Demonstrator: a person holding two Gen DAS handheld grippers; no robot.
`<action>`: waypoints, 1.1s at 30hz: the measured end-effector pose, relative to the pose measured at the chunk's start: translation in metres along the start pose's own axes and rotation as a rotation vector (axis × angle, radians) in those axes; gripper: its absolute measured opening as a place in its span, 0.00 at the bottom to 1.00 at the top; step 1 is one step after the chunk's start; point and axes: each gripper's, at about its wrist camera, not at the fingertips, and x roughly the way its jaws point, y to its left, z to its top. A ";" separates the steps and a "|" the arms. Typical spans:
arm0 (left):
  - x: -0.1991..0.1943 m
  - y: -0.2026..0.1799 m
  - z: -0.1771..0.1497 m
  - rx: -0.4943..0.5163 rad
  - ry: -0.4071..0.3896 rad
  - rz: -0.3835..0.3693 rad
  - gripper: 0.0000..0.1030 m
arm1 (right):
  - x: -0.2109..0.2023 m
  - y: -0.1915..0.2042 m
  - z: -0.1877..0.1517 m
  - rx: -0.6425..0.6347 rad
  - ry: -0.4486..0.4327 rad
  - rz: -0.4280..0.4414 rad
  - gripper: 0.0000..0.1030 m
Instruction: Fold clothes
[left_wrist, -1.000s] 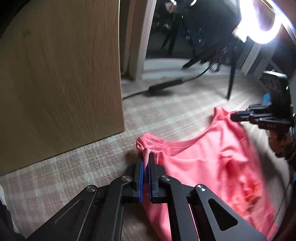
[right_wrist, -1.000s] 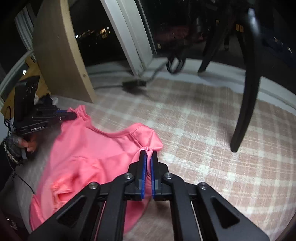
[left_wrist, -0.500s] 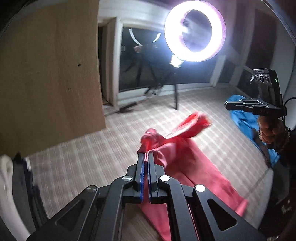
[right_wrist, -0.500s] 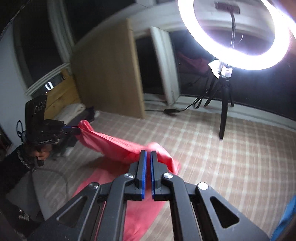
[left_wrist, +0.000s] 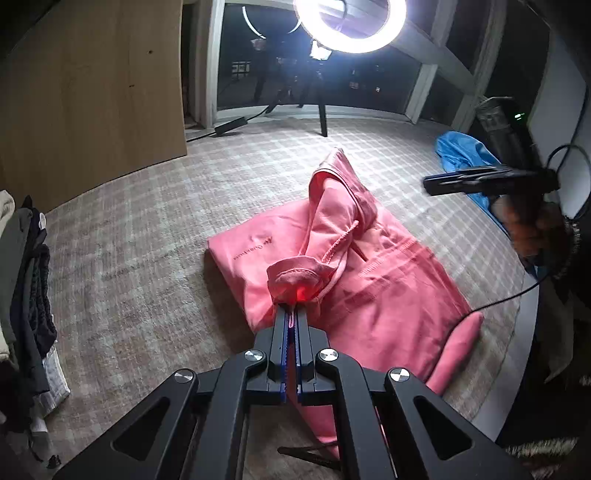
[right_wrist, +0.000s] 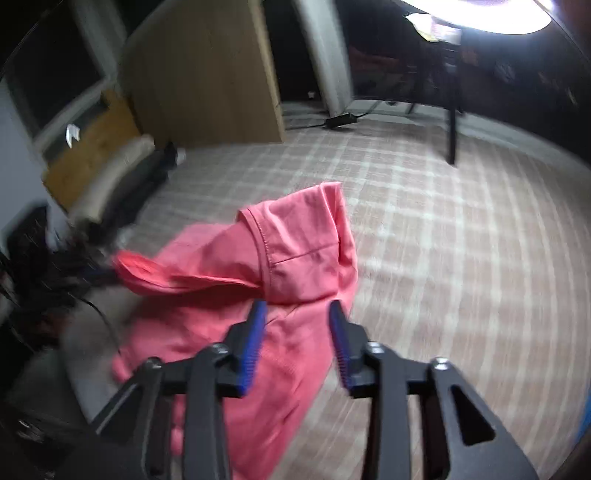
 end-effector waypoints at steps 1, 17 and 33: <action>0.002 0.001 0.002 0.001 0.001 0.006 0.02 | 0.008 0.000 0.003 -0.020 0.015 -0.007 0.41; 0.026 0.019 0.021 0.008 0.023 0.012 0.02 | 0.079 0.014 0.010 -0.298 0.147 -0.088 0.44; -0.018 0.024 0.041 -0.004 -0.068 0.007 0.02 | 0.023 0.012 0.031 -0.201 0.128 -0.038 0.06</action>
